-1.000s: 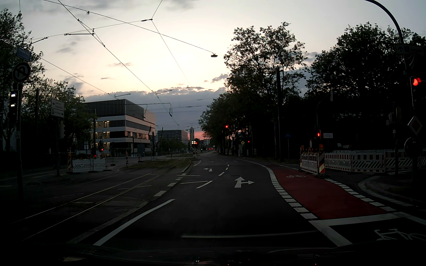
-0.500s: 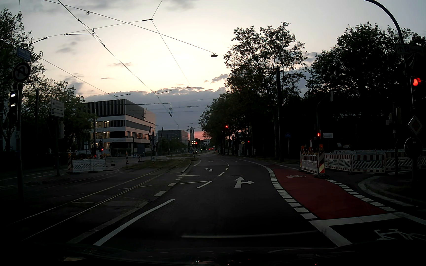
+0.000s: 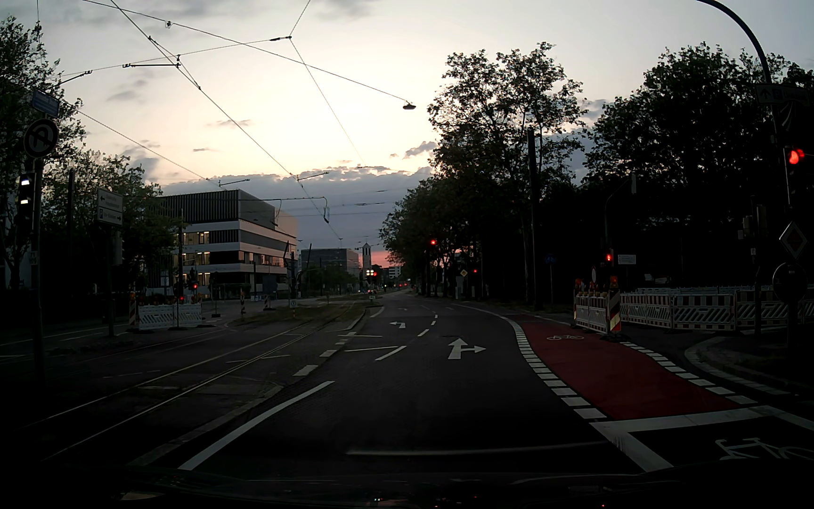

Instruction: Follow the waypoints while adhering to traffic rules and regulations

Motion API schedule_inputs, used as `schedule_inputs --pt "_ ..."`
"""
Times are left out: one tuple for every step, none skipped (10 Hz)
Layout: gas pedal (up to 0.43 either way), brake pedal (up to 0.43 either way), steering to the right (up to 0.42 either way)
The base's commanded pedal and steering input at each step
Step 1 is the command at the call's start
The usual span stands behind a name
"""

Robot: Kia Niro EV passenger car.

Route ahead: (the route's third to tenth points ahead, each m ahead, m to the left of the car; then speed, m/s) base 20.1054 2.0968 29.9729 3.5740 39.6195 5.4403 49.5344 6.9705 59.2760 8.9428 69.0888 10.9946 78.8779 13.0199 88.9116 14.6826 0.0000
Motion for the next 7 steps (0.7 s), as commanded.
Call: schedule_inputs --pt "0.0 0.244 0.029" --pt "0.0 0.244 0.025" --pt "0.0 0.244 0.022" --pt "0.0 0.244 0.02" --pt "0.0 0.244 0.019" --pt "0.0 0.244 0.019" --pt "0.0 0.244 0.019"
